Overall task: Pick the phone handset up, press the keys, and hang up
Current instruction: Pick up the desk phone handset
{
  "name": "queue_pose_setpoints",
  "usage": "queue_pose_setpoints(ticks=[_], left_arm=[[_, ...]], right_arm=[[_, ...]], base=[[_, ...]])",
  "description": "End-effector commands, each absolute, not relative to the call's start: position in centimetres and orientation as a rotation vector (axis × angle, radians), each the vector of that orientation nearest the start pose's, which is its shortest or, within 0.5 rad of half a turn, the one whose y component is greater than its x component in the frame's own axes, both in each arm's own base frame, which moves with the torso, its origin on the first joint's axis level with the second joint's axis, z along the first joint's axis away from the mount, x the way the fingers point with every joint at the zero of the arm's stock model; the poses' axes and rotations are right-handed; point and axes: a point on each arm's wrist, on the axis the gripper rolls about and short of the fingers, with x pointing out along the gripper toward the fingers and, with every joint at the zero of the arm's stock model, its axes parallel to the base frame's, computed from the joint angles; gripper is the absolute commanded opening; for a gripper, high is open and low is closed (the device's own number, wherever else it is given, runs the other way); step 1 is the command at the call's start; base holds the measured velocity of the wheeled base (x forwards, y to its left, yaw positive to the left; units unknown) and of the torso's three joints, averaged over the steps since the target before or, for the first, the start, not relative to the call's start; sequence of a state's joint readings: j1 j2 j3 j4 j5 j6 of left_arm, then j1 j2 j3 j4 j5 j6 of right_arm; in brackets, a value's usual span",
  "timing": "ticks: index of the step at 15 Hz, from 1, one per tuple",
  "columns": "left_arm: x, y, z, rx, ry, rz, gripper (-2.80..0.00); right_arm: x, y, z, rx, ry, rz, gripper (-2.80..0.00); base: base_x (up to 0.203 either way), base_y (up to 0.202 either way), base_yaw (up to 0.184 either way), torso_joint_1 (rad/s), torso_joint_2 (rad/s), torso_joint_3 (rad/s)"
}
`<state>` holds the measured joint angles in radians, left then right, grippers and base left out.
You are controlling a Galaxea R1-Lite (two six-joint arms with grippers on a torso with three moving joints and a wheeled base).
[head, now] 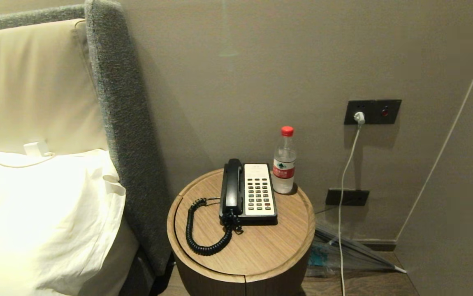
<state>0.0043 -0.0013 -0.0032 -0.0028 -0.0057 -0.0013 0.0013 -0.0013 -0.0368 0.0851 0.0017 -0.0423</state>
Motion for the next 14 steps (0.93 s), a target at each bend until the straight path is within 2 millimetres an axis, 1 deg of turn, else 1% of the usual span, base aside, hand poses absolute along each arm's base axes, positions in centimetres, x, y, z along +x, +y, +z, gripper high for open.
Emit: queue_pose_setpoints(ticks=[1, 11, 14], left_arm=[[-2.3, -0.02, 7.66, -0.002, -0.006, -0.002, -2.8], [-2.3, -0.02, 7.68, 0.008, -0.008, -0.001, -2.8], [-2.3, -0.02, 7.68, 0.008, -0.008, -0.002, -2.8]], right_arm=[[-2.68, 0.0, 7.65, -0.043, 0.037, 0.004, -2.8], [-2.68, 0.0, 7.65, -0.043, 0.037, 0.004, -2.8], [-2.68, 0.0, 7.65, -0.043, 0.037, 0.004, -2.8]], base=[[0.0, 0.0, 0.0, 0.0, 0.0, 0.0], [0.0, 0.0, 0.0, 0.0, 0.0, 0.0], [0.0, 0.0, 0.0, 0.002, 0.0, -0.087]])
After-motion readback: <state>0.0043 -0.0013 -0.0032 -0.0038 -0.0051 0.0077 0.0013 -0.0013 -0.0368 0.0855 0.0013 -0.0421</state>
